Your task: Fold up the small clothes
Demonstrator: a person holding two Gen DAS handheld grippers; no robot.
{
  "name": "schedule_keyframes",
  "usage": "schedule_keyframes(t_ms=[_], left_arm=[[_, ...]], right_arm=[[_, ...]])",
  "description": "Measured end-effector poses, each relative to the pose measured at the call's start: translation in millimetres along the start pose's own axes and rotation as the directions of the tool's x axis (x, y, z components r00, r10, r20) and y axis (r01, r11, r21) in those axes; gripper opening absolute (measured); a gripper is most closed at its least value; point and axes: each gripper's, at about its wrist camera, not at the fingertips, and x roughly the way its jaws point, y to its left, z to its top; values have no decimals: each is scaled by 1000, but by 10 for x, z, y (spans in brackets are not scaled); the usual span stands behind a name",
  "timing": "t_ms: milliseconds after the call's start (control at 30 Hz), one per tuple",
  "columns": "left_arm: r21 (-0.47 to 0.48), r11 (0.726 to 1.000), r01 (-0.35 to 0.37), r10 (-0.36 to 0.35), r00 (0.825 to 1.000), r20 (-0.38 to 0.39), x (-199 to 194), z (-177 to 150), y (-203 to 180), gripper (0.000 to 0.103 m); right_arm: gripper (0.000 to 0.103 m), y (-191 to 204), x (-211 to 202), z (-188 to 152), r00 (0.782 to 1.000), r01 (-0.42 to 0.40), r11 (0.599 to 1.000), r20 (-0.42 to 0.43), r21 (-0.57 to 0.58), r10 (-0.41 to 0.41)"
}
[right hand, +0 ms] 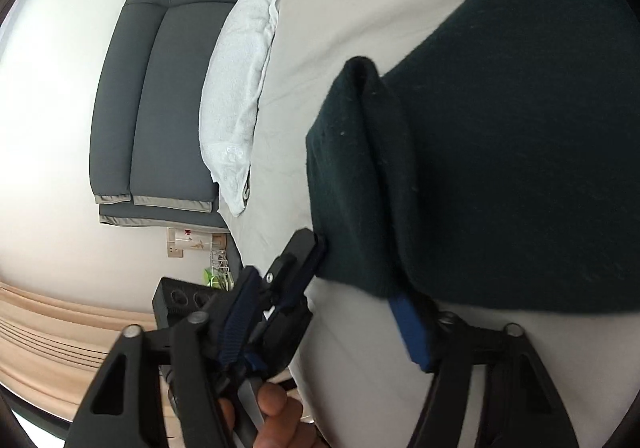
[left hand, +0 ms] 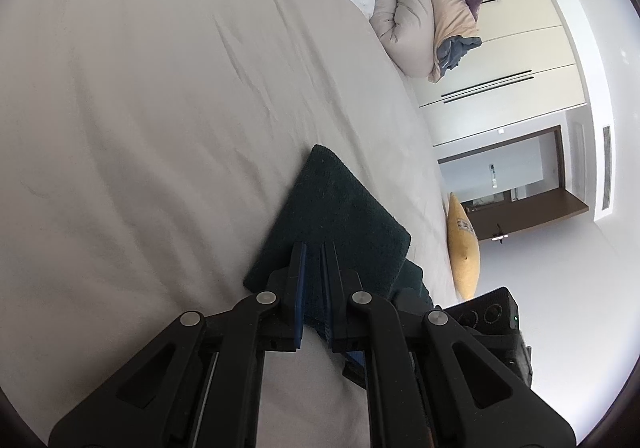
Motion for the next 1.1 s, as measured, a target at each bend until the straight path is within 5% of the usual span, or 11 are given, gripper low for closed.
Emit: schedule_keyframes(t_ms=[67, 100, 233, 567, 700, 833, 933, 967, 1000, 1100], left_arm=[[2, 1000, 0, 0, 1000, 9, -52, 20, -22, 6], [3, 1000, 0, 0, 1000, 17, -92, 26, -52, 6], [-2, 1000, 10, -10, 999, 52, -265, 44, -108, 6], [63, 997, 49, -49, 999, -2, -213, -197, -648, 6], [100, 993, 60, -55, 997, -53, -82, -395, -873, 6], [146, 987, 68, -50, 991, -123, 78, -653, -1094, 6], [179, 981, 78, -48, 985, -168, 205, -873, -1251, 6], [191, 978, 82, -46, 981, -187, 259, -954, -1309, 6], [205, 975, 82, -40, 979, -202, 305, -1026, -1356, 6], [265, 962, 73, -6, 970, -245, 471, -1217, -1518, 6]], right_arm=[[18, 41, 72, -24, 999, 23, 999, -21, -30, -24], [14, 56, 14, -33, 999, 36, 998, -17, -53, -37], [9, 139, -366, -67, 996, 76, 992, 59, -105, -70], [9, 452, -2315, -72, 955, 156, 956, 285, -249, -82], [9, 218, -2978, -111, 925, 211, 953, 358, -216, -124], [10, -312, -3434, -119, 921, 194, 979, 356, -71, -157], [20, -923, -3764, -213, 890, 171, 976, 403, 138, -213], [40, -1098, -3797, -269, 878, 206, 957, 394, 202, -272], [47, -1197, -3818, -326, 856, 262, 937, 393, 229, -335], [53, -1183, -3731, -440, 772, 450, 872, 406, 193, -488]])
